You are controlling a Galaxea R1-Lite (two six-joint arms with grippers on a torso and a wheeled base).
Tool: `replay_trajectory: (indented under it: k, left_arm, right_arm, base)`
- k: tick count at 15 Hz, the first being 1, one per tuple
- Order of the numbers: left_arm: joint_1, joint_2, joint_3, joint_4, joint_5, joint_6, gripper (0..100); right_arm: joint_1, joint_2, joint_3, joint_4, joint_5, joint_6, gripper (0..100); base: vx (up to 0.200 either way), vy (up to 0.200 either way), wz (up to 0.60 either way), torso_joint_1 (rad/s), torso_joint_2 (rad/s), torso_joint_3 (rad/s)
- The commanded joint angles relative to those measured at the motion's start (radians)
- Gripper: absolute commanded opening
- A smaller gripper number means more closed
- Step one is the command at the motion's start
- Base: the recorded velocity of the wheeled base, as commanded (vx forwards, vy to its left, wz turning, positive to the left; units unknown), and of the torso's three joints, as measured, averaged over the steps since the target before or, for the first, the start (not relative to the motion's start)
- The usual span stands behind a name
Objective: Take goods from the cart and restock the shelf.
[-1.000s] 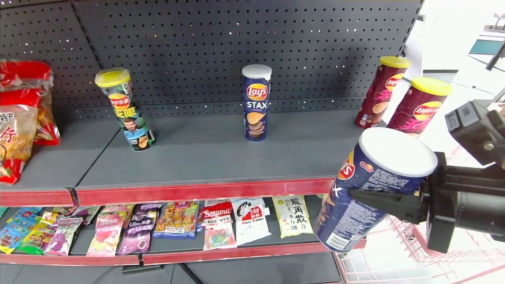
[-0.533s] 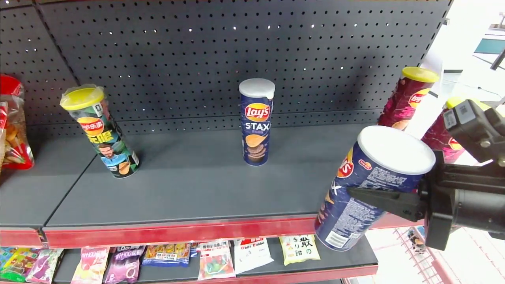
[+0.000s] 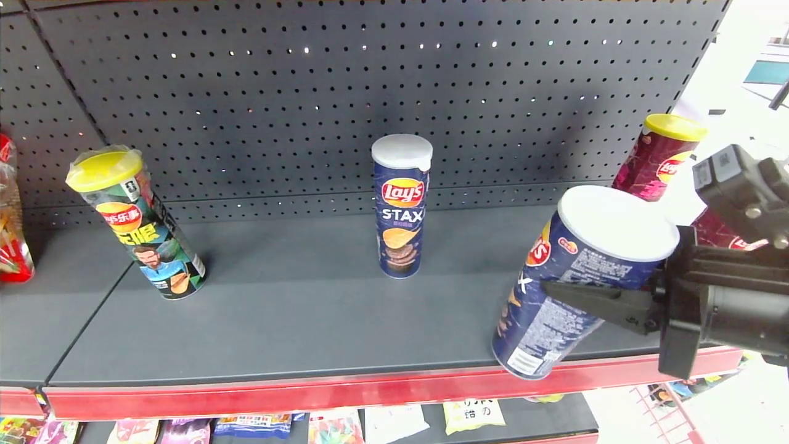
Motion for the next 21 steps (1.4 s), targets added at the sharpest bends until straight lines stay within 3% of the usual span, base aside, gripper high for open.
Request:
replay_trajectory:
  k: [1,4,6,7,8,9,10,11,13,15,16,18,19,21]
  left_arm:
    - [0.000,0.001,0.000,0.000,0.000,0.000,100]
    - [-0.010,0.043,-0.002,0.001,-0.003,0.001,100]
    - [-0.027,0.066,-0.002,-0.002,-0.020,0.026,100]
    - [-0.027,0.067,-0.018,-0.006,-0.080,0.052,100]
    - [-0.029,0.099,-0.063,-0.008,-0.110,0.053,100]
    - [-0.030,0.415,-0.368,-0.011,-0.130,0.035,100]
    - [-0.052,0.575,-0.552,-0.006,-0.192,0.020,100]
    - [-0.101,0.682,-0.604,-0.014,-0.293,0.030,100]
    - [-0.213,0.920,-0.698,-0.028,-0.500,0.121,100]
    - [-0.225,1.164,-0.854,-0.123,-0.583,0.145,100]
    - [-0.259,1.287,-0.943,-0.160,-0.606,0.153,100]
    - [-0.302,1.409,-1.022,-0.161,-0.660,0.168,100]
    - [-0.334,1.451,-1.034,-0.161,-0.669,0.188,100]
    - [-0.366,1.560,-1.078,-0.166,-0.672,0.270,100]
  right_arm:
    - [0.020,0.018,-0.033,0.000,-0.044,0.001,0]
    - [0.034,0.041,-0.062,-0.002,-0.127,0.001,0]
    - [0.031,0.045,-0.054,-0.002,-0.176,0.009,0]
    - [0.029,0.048,-0.054,-0.002,-0.184,0.010,0]
    - [0.029,0.051,-0.056,-0.003,-0.184,0.010,0]
    - [0.029,0.061,-0.059,-0.003,-0.190,0.010,0]
    - [0.029,0.068,-0.067,-0.003,-0.190,0.009,0]
    - [0.029,0.071,-0.077,-0.003,-0.190,0.009,0]
    - [0.025,0.071,-0.087,-0.003,-0.190,0.010,0]
    - [0.002,0.071,-0.088,-0.006,-0.190,0.010,0]
    - [-0.001,0.071,-0.085,-0.009,-0.190,0.012,0]
    - [-0.008,0.068,-0.085,-0.009,-0.190,0.036,0]
    - [-0.008,0.068,-0.090,-0.009,-0.190,0.041,0]
    - [-0.027,0.070,-0.090,-0.011,-0.190,0.047,0]
  base:
    - [0.000,0.000,0.00,0.000,0.00,0.000]
    - [0.000,0.000,0.00,0.000,0.00,0.000]
    - [0.000,0.000,0.00,0.000,0.00,0.000]
    - [0.000,0.000,0.00,0.000,0.00,0.000]
    - [0.000,0.000,0.00,0.000,0.00,0.000]
    - [0.000,0.000,0.00,0.000,0.00,0.000]
    - [0.000,0.000,0.00,0.000,0.00,0.000]
    - [0.000,0.000,0.00,0.000,0.00,0.000]
    - [0.000,0.000,0.00,0.000,0.00,0.000]
    - [0.000,0.000,0.00,0.000,0.00,0.000]
    - [0.000,0.000,0.00,0.000,0.00,0.000]
    - [0.000,0.000,0.00,0.000,0.00,0.000]
    - [0.000,0.000,0.00,0.000,0.00,0.000]
    - [0.000,0.000,0.00,0.000,0.00,0.000]
